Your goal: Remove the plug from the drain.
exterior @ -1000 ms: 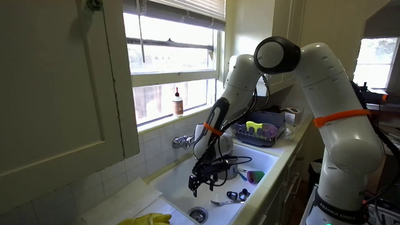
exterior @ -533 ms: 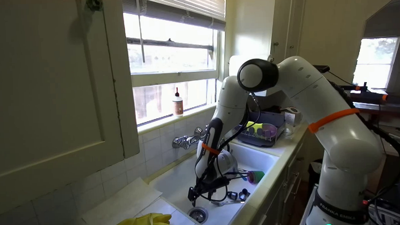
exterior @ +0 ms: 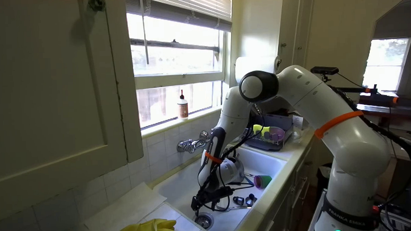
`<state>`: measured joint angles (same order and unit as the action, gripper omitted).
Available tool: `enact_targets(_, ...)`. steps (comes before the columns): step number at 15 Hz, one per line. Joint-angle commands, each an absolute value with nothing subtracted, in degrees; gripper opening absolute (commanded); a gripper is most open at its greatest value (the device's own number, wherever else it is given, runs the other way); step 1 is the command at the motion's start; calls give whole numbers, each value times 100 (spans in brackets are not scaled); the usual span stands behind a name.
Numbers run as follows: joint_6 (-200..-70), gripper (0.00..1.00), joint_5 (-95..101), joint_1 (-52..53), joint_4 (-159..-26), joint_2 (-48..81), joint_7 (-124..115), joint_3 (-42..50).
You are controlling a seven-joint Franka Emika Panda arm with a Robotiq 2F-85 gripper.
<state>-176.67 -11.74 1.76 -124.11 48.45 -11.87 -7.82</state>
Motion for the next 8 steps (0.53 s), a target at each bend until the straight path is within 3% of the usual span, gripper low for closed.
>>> enact_targets(1,-17703,100,-1186,262,-12268,5013,-1170,-783)
enact_targets(8,-17921,100,-1163,486,-11711,5619,-1177,-684)
